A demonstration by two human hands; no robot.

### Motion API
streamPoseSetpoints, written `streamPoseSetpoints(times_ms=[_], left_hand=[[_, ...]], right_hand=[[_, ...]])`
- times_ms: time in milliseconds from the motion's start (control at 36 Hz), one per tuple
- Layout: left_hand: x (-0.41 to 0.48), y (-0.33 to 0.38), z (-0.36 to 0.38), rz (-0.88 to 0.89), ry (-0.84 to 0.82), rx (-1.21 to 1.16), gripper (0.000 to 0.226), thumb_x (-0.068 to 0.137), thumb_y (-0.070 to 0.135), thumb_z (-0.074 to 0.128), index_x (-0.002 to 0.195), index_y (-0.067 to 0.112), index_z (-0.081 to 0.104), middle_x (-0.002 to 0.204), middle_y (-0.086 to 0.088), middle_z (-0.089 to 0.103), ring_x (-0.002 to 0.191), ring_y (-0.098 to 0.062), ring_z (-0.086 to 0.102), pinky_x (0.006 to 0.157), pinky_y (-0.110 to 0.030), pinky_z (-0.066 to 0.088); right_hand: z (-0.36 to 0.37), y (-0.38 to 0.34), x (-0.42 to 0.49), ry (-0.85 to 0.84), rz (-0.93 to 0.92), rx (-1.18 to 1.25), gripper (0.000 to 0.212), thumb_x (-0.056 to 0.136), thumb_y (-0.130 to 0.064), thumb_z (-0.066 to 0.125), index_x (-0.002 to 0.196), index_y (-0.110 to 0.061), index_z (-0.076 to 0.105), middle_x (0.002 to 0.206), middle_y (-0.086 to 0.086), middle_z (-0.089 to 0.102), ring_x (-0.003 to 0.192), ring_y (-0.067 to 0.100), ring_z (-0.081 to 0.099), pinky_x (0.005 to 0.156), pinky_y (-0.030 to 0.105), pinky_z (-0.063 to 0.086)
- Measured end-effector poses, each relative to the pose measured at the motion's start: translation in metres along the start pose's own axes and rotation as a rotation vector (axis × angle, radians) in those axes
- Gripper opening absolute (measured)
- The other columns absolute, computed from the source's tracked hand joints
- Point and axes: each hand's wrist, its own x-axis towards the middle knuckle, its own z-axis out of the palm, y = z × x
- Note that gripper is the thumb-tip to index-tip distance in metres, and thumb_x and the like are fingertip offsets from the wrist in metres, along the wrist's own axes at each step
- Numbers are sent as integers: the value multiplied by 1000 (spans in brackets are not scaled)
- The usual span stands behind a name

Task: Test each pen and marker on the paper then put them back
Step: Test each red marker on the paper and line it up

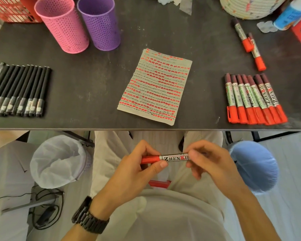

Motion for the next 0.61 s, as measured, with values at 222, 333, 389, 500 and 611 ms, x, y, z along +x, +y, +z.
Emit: streamPoseSetpoints(times_ms=[222,333,389,500,611], left_hand=[[10,31,-14,93,-97,308,27,83,67,55,96,43,49,73,17,61,58,-10,51,52,-17,38],[17,52,-25,158,1,315,59,76,71,66,126,57,38,112,23,60,98,-5,62,75,-18,48],[22,66,-32,234,85,143,69,77,63,73,136,50,41,122,15,62,114,-13,61,87,-26,52],[37,98,-39,336,173,-463,45,83,57,70,112,23,67,104,-6,71,103,-24,67,84,-31,55],[54,118,-28,197,164,-925,39,89,50,55,66,19,56,58,-1,51,51,-19,50,51,-25,46]], right_hand=[[5,-11,-4,-122,-152,-516,15,95,-33,58,102,-30,71,68,-6,59,57,8,48,55,19,36],[10,-11,-4,-48,-162,-288,17,91,-44,59,102,-42,72,73,3,62,62,20,49,57,34,39],[16,-11,-4,-26,-177,-160,19,89,-48,61,101,-41,73,67,-5,58,58,9,45,53,22,36],[26,-12,-1,9,-99,31,34,78,-59,69,99,-33,76,61,-6,53,55,3,45,53,12,36],[45,-20,3,15,-51,28,38,76,-60,62,100,-34,76,61,-7,50,54,3,42,51,14,33]])
